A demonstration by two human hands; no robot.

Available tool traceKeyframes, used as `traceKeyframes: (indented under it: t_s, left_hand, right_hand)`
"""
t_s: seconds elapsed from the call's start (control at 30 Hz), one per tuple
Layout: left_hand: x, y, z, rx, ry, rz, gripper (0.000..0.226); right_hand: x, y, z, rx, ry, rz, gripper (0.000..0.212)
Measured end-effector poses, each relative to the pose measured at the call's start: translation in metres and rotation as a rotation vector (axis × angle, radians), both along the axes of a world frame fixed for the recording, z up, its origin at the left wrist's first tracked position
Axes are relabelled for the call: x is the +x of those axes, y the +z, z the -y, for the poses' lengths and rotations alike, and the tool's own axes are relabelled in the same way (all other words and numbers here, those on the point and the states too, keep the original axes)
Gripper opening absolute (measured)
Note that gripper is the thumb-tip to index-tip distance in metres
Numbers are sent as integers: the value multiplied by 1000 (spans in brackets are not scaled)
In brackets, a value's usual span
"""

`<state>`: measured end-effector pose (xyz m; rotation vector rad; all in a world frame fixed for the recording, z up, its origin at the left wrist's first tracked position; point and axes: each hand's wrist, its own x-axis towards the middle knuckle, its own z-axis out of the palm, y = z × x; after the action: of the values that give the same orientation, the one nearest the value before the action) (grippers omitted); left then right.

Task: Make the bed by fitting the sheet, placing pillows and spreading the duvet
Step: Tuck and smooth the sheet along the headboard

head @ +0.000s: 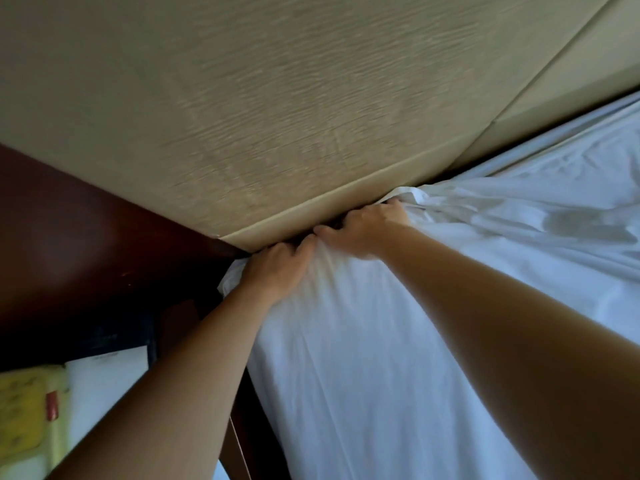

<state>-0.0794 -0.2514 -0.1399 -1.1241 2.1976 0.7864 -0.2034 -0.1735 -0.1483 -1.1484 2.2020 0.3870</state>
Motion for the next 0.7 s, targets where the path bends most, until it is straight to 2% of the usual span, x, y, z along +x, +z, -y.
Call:
traceKeyframes:
  t_s: [0.1,0.23,0.27,0.37,0.43,0.5,0.57,0.7]
  left_hand:
    - [2,-3,1,-15,64,-26,59]
    - [6,-5,-2,-73,143,-105,55]
    - [12,-5,-5,-138,149,-187,52]
    - [43,-17,-20,-361,240,-596,45]
    - [70,-22,-35,-356,308,-689,53]
    - [88,-22,-46,-240,396,-659,67]
    - [91,-23,-45,-193,427,-600,72]
    - [69,-23,-19,-85,509,-431,40]
  right_hand:
    - [7,-2,3,-65,-31,-83,71]
    - [17,-5,-5,-315,-122,-207,54]
    - [20,-5,-9,-394,-135,-248,50]
    - [32,-10,-28,-701,-49,-367,36]
    - [44,-15,-41,-790,125,-252,40]
    - [54,-13,-45,-766,233,-157,48]
    - [61,-11,-44,-732,201,-139,49]
    - [67,-11,-40,-709,141,-163,48]
